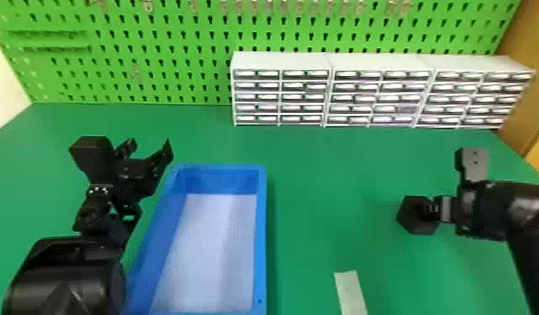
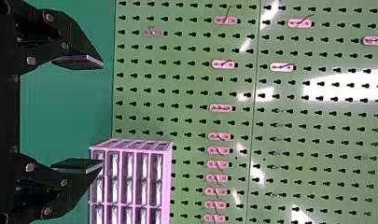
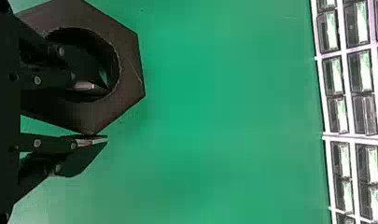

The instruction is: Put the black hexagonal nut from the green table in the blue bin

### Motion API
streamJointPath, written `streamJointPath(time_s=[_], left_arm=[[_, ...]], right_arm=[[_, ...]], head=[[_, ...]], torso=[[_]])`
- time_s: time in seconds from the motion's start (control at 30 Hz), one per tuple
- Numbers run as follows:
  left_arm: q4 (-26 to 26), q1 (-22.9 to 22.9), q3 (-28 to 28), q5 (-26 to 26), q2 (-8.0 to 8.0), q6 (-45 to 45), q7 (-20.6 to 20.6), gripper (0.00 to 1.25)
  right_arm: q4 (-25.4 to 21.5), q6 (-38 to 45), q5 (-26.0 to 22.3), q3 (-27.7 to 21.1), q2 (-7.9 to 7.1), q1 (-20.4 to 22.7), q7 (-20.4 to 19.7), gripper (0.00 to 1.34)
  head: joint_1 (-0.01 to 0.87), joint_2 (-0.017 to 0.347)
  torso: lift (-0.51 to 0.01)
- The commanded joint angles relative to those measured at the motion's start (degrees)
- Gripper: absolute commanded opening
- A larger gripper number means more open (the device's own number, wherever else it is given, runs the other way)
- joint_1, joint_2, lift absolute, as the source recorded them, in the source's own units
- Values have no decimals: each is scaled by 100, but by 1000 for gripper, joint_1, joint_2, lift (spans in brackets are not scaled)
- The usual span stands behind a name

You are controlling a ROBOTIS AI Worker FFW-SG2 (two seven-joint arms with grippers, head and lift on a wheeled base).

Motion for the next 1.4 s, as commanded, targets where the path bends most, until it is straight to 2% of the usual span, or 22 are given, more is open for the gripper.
streamJointPath(time_s=[0.0, 0.1, 0.3, 0.57, 0.83, 0.97, 1.13, 1.37], left_arm=[[-4, 0, -3, -15, 3, 0, 0, 752], [-4, 0, -3, -15, 3, 0, 0, 752], [-12, 0, -3, -32, 3, 0, 0, 752], [-12, 9, 6, -41, 3, 0, -9, 752], [-21, -9, -3, -67, -6, 0, -9, 752], [-12, -9, -3, -76, 3, 0, -9, 752], [-21, -18, -3, -85, 3, 0, -18, 752], [-12, -18, -3, -85, 3, 0, -35, 752]], right_arm=[[4, 29, 105, 18, 20, -8, 0, 362], [4, 73, 166, 70, 20, -35, 0, 295], [-277, 248, 236, 61, 55, -35, 0, 285], [-1420, 723, 439, 61, 213, -26, 0, 278], [-2334, 978, 351, 246, 187, -70, 0, 278], [-2720, 987, 236, 387, 231, -96, 0, 278], [-3081, 960, 122, 659, 293, -167, 0, 278], [-3213, 890, -142, 1037, 380, -342, 0, 278]], head=[[686, 52], [686, 52], [686, 52], [686, 52], [686, 52], [686, 52], [686, 52], [686, 52]], torso=[[-97], [-97], [-97], [-97], [-97], [-97], [-97], [-97]])
